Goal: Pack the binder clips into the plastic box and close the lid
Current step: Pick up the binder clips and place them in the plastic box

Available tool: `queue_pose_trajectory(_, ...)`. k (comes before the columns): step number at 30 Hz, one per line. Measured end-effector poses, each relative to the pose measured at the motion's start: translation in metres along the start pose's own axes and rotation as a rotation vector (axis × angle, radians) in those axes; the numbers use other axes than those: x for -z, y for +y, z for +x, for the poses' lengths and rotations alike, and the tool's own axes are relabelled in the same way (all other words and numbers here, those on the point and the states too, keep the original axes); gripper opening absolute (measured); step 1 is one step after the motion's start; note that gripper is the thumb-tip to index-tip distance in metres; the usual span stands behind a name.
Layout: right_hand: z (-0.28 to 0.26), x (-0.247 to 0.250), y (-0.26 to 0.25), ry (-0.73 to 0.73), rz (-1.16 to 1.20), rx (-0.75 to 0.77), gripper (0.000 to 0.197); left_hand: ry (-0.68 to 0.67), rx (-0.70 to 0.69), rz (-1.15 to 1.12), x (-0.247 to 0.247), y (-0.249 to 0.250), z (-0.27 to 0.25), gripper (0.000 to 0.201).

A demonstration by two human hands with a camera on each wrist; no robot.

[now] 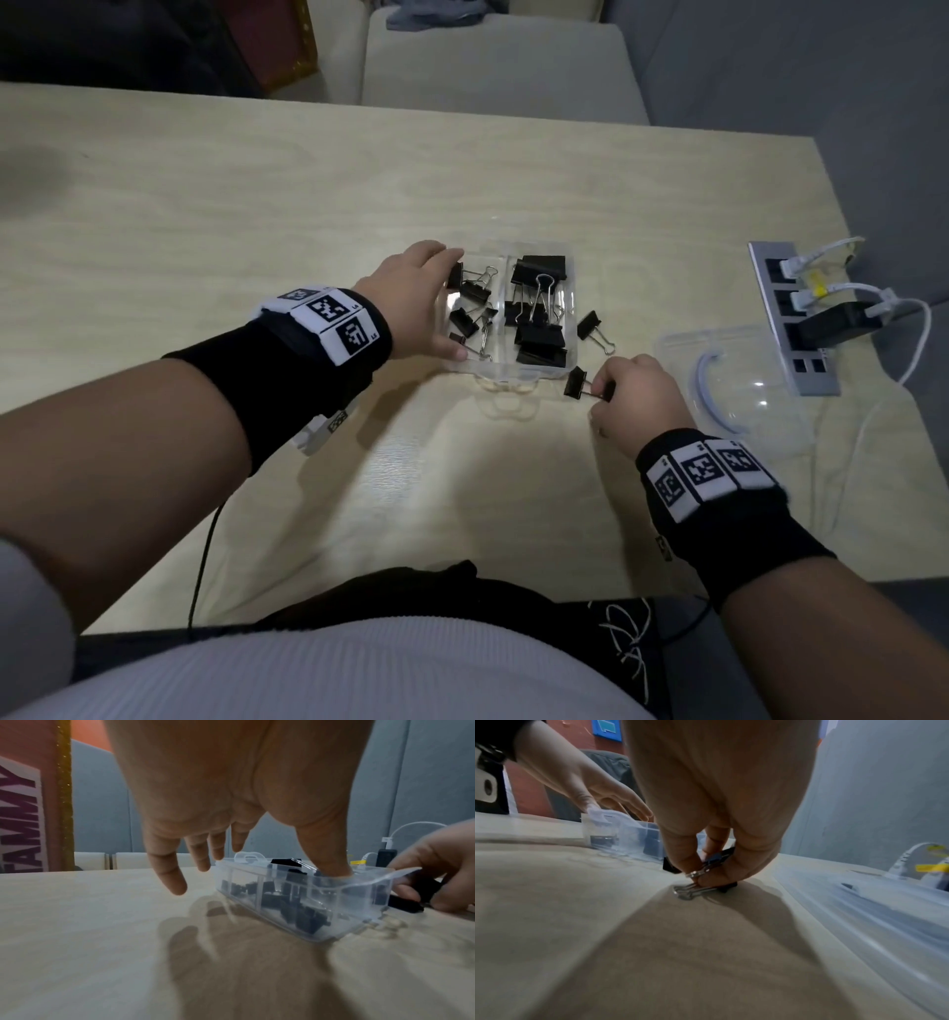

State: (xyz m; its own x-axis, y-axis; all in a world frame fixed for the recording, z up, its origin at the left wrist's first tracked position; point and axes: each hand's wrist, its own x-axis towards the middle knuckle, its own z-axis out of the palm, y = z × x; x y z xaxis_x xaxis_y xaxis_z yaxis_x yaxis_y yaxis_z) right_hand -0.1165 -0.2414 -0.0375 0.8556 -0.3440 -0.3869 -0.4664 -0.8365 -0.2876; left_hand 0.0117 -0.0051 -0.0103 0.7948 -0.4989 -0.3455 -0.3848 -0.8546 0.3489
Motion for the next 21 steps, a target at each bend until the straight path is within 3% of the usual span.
queue_pose_trajectory(4, -0.001, 0.007, 0.0, 0.033, 0.035, 0.01, 0.017, -0.038, 0.041, -0.016, -0.001, -0.001, -0.001, 0.12)
queue_pose_trajectory(9, -0.006, 0.039, -0.016, 0.231, 0.286, 0.028, 0.012, -0.052, 0.059, -0.028, -0.004, 0.005, -0.005, 0.121)
queue_pose_trajectory(14, -0.004, 0.047, -0.077, 0.155, 0.451, 0.177, 0.018, -0.044, 0.075, -0.082, -0.013, 0.013, -0.009, 0.125)
queue_pose_trajectory(19, 0.006, 0.028, -0.117, 0.026, 0.332, 0.287, 0.029, -0.015, 0.083, -0.12, -0.016, 0.014, -0.012, 0.124)
queue_pose_trajectory(21, 0.013, 0.032, -0.114, 0.046, 0.267, 0.292, 0.034, -0.01, 0.082, -0.123, -0.016, 0.014, -0.013, 0.124)
